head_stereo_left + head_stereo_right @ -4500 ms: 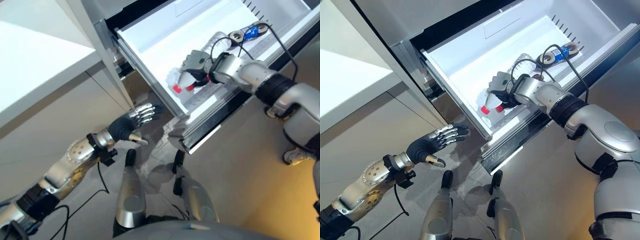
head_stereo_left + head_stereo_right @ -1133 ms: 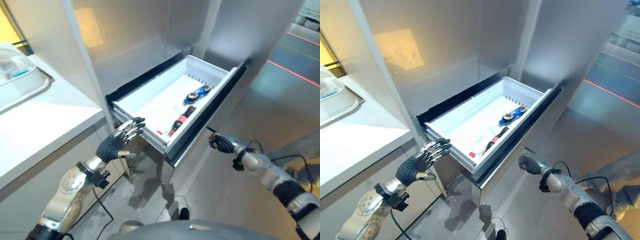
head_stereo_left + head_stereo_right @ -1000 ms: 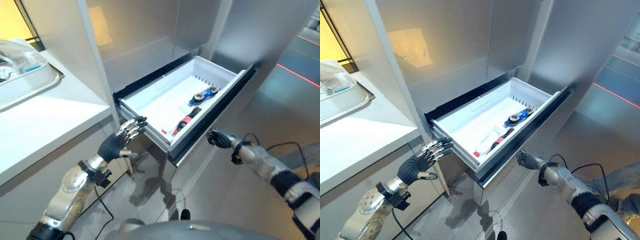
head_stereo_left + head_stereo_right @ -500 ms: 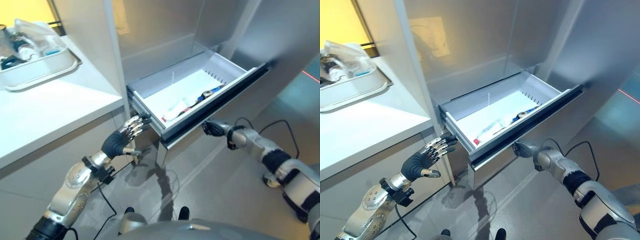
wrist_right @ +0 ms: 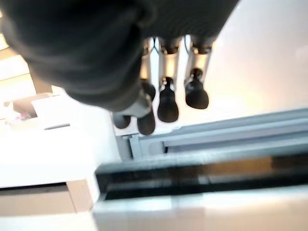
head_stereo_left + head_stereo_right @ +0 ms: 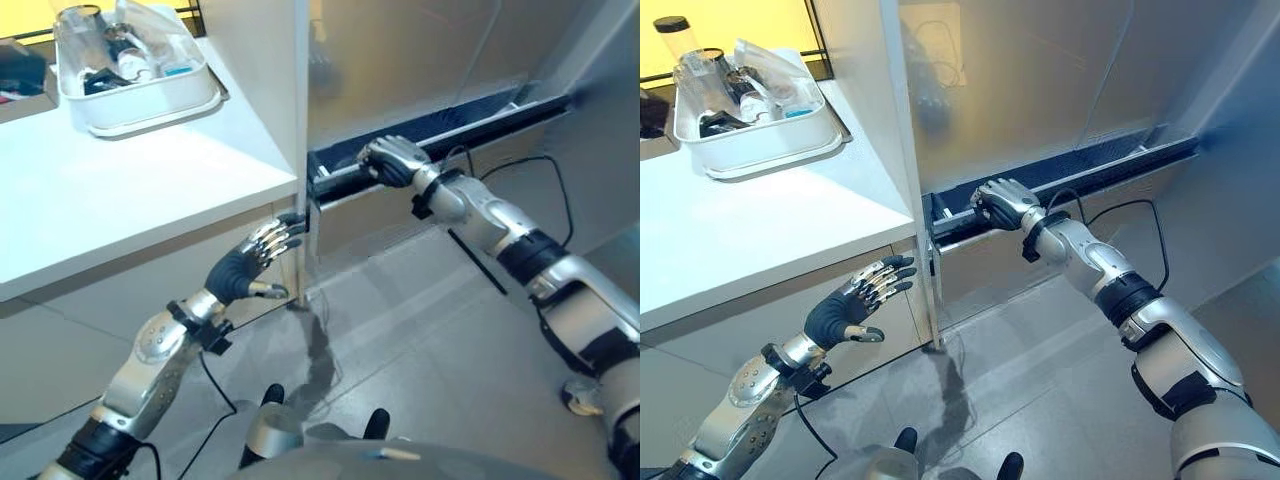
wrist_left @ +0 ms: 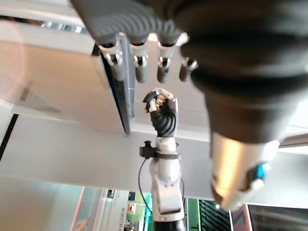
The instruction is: Take the drinks into the refrigerator
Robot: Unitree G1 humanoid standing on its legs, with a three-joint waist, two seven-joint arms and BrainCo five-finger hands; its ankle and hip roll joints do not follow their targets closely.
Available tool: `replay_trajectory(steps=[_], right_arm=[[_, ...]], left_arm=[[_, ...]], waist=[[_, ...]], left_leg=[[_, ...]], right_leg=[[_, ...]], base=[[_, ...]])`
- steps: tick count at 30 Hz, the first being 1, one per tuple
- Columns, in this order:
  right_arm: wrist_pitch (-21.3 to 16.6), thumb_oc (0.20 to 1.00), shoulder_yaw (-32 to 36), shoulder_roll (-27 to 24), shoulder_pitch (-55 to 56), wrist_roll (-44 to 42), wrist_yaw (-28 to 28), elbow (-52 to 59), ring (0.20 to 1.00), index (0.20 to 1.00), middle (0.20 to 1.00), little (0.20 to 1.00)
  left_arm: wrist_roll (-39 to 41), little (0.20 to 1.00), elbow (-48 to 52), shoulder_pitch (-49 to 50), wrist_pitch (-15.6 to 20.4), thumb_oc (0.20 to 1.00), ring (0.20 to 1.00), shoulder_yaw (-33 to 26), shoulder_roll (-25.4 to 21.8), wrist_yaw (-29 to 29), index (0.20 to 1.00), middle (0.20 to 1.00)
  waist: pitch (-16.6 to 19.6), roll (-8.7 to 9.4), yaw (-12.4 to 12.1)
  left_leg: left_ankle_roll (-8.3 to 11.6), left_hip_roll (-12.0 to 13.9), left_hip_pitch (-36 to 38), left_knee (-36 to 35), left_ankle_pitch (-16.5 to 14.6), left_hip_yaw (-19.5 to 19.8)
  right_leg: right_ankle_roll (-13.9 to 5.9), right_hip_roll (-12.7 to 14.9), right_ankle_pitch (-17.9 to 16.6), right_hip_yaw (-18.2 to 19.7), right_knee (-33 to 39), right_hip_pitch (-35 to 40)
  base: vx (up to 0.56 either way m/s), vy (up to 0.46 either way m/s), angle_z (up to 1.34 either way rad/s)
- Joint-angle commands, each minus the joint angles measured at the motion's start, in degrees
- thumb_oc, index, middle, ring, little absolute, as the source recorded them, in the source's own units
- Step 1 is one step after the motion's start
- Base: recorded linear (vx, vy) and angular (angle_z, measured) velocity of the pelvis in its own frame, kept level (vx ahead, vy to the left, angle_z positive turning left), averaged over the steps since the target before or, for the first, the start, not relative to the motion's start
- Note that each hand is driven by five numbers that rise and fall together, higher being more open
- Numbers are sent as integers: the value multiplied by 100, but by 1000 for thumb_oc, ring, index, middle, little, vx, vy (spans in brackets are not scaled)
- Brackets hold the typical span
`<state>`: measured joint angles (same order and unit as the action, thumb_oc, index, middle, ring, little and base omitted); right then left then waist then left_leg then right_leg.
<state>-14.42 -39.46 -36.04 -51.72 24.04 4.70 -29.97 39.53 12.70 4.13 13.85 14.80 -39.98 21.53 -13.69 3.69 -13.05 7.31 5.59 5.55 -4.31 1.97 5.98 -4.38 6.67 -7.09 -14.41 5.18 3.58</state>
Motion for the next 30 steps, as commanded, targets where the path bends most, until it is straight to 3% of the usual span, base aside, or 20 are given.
replay_trajectory(steps=[1,2,3,10,15,22,23,24,26,30], right_arm=[[-62,200,287,-117,222,-314,180,106,200,200,200,200],[-72,413,482,-30,538,-421,201,174,413,413,413,413],[-107,1000,753,138,949,-675,231,192,1000,1000,1000,1000],[-227,1000,1376,286,2716,-1165,-72,270,1000,1000,1000,1000],[-242,1000,1933,713,3878,-1674,-83,-349,1000,1000,1000,1000],[-257,1000,2374,1134,4729,-2445,-246,-1017,1000,1000,1000,1000],[-254,1000,2381,1251,4951,-2610,-399,-1405,1000,1000,1000,1000],[-257,1000,2380,1249,4951,-2611,-400,-1408,1000,1000,1000,1000],[-197,1000,2433,1407,5094,-2786,-519,-1924,1000,1000,1000,1000],[-153,1000,2452,1518,5188,-2870,-595,-2345,1000,1000,1000,1000]], left_arm=[[26,1000,458,-87,359,1000,1000,17,-17,-113,1000,1000],[-21,1000,447,-44,373,1000,1000,3,10,-148,1000,1000],[-76,1000,409,-27,390,1000,1000,-57,83,-193,1000,1000],[-359,1000,254,159,510,1000,1000,-247,212,-245,1000,1000],[-704,1000,-12,353,634,1000,1000,-436,297,-353,1000,1000],[-1323,1000,-1354,498,759,1000,1000,-446,563,-520,1000,1000],[-1713,1000,-2162,511,812,1000,1000,-375,727,-613,1000,1000],[-1720,1000,-2177,503,823,1000,1000,-368,734,-616,1000,1000],[-2198,1000,-3230,488,802,1000,1000,-364,1034,-839,1000,1000],[-2635,1000,-4065,407,809,1000,1000,-343,1278,-1058,1000,1000]], waist=[[143,-60,140],[149,-67,160],[122,-100,235],[146,-96,460],[157,-90,659],[171,-70,832],[171,-70,899],[173,-72,897],[186,-62,946],[193,-71,981]], left_leg=[[-812,-567,-86,15,-235,-171],[-817,-564,-68,12,-242,-208],[-819,-559,-62,9,-243,-249],[-806,-517,40,-9,-299,-395],[-790,-501,111,-13,-336,-524],[-771,-471,147,-19,-355,-675],[-763,-467,163,-19,-369,-734],[-763,-467,162,-20,-369,-736],[-761,-467,161,-23,-366,-802],[-763,-470,163,-25,-370,-850]], right_leg=[[-190,63,523,154,-953,-108],[-192,58,519,189,-954,-115],[-193,56,509,215,-956,-136],[-193,26,524,359,-933,-126],[-200,-13,495,485,-904,-142],[-208,-56,473,642,-859,-167],[-211,-66,459,693,-845,-185],[-211,-66,458,694,-844,-186],[-212,-85,440,754,-815,-204],[-211,-99,428,788,-790,-223]], base=[[-4,33,-17],[-15,50,-22],[-6,40,-32],[1,14,-17],[-1,12,-17],[-15,5,-15],[-16,4,-23],[-34,3,-22],[-25,-3,-16],[-16,0,-6]])
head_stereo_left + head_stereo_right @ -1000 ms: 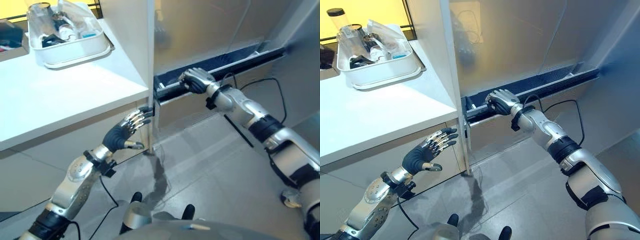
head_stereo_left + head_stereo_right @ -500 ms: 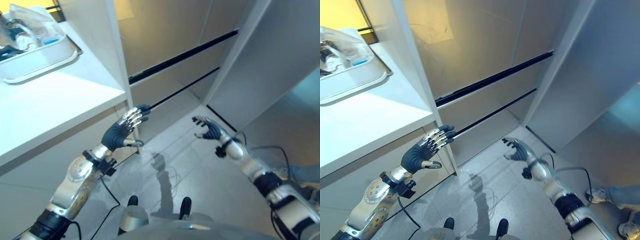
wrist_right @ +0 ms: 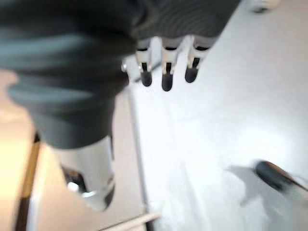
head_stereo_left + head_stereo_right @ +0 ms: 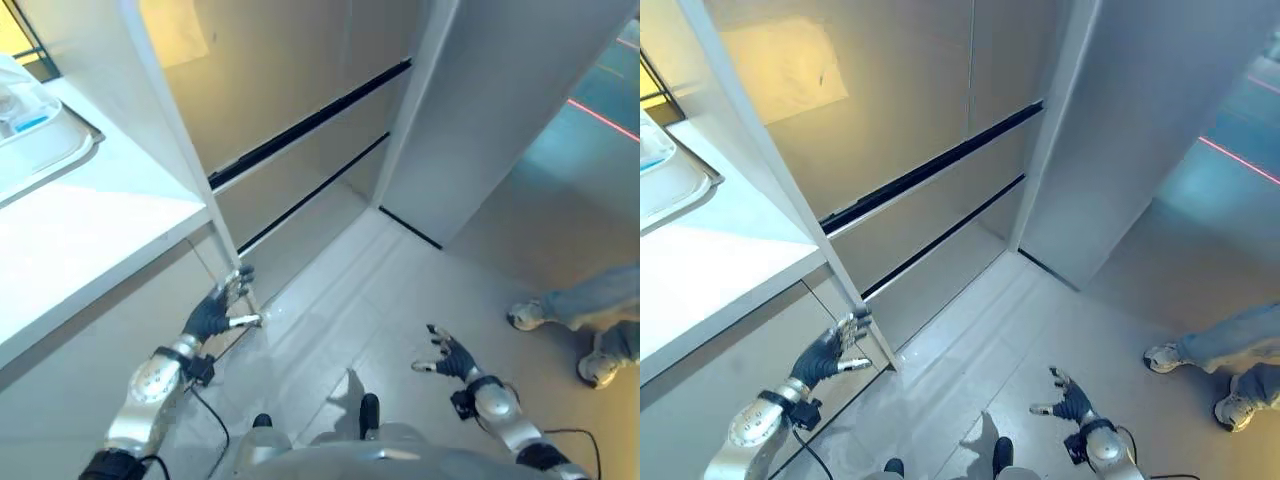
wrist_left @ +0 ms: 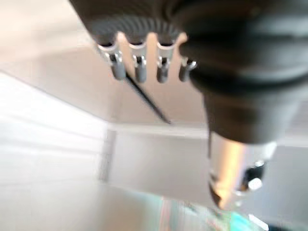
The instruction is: Take the drinks into the refrigerator
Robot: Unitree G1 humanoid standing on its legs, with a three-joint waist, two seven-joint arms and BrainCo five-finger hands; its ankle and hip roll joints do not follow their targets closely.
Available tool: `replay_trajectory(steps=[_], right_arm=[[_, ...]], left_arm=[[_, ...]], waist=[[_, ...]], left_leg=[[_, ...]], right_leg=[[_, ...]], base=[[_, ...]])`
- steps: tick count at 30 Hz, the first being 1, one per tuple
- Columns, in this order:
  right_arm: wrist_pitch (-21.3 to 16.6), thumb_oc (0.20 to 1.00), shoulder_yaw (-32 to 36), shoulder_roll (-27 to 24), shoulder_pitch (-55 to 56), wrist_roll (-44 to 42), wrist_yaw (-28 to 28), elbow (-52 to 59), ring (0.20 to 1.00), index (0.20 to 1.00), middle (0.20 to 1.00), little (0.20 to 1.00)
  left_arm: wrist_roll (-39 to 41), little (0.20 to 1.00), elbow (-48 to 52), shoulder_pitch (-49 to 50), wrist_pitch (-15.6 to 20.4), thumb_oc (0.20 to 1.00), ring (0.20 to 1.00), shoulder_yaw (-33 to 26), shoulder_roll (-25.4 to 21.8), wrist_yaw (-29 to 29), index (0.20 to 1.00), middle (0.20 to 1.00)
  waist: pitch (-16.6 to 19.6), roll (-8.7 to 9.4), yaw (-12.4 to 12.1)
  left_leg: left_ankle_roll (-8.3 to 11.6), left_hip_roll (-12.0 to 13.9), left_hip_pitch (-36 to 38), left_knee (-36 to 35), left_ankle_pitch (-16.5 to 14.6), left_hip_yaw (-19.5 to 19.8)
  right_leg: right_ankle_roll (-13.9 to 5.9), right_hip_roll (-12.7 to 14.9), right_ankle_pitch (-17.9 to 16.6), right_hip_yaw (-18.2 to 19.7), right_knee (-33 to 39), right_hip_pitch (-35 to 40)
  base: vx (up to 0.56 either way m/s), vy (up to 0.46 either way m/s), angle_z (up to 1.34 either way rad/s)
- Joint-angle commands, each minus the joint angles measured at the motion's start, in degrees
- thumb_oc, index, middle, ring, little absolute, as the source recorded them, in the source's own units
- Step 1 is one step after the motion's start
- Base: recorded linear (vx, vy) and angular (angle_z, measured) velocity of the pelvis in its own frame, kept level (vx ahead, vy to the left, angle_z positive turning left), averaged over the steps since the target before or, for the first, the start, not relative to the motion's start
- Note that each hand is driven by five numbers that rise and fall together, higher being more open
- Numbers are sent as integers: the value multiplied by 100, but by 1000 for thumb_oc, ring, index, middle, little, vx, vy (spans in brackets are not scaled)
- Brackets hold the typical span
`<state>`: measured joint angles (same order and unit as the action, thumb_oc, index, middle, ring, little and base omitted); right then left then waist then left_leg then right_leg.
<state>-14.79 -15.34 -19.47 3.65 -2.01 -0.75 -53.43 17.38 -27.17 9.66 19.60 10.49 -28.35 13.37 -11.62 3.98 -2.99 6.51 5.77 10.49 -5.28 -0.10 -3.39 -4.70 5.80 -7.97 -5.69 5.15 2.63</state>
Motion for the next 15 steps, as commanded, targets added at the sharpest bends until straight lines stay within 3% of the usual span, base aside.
replay_trajectory(steps=[1,5,6,8,9,12,15], right_arm=[[-86,1000,101,-62,-331,-349,-52,-274,1000,1000,1000,1000],[-50,1000,112,3,-352,-337,-51,-629,1000,1000,1000,1000],[-2,1000,104,49,-378,-302,-39,-840,1000,1000,1000,1000],[13,1000,108,65,-405,-304,-29,-894,1000,1000,1000,1000],[78,1000,124,151,-447,-317,-22,-1025,1000,1000,1000,1000],[103,1000,103,217,-476,-312,1,-1036,1000,1000,1000,1000],[155,1000,84,308,-461,-433,-23,-1098,1000,1000,1000,1000]], left_arm=[[-691,1000,-644,-218,195,1000,1000,91,263,-400,1000,1000],[-1085,1000,-1714,-356,77,1000,1000,40,534,-630,1000,1000],[-1153,1000,-2732,-455,-166,1000,1000,-198,783,-783,1000,1000],[-1098,1000,-3180,-534,-245,1000,1000,-338,893,-861,1000,1000],[-1228,1000,-4165,-651,-565,1000,1000,-682,1071,-1034,1000,1000],[-1577,1000,-4675,-749,-695,1000,1000,-773,1144,-1191,1000,1000],[-1143,1000,-4589,-738,-725,1000,1000,-927,1301,-1101,1000,1000]], waist=[[-2,-96,-1],[12,-101,34],[34,-98,39],[32,-99,46],[71,-92,54],[103,-87,76],[140,-86,71]], left_leg=[[-685,-488,-331,69,-164,68],[-682,-486,-326,59,-168,36],[-681,-483,-324,52,-163,20],[-684,-484,-320,47,-165,15],[-687,-488,-302,29,-159,-10],[-683,-495,-284,28,-177,-39],[-679,-502,-295,28,-180,-22]], right_leg=[[-180,-19,509,-64,-774,-135],[-176,-28,505,-26,-752,-135],[-171,-34,501,-12,-737,-131],[-167,-40,497,-4,-731,-128],[-156,-43,481,17,-710,-121],[-150,-54,479,33,-690,-101],[-141,-56,461,16,-661,-69]], base=[[-7,-4,-3],[-11,-5,-9],[-5,-2,-4],[-12,-5,-5],[-11,-5,-8],[4,4,-5],[9,-3,-6]])
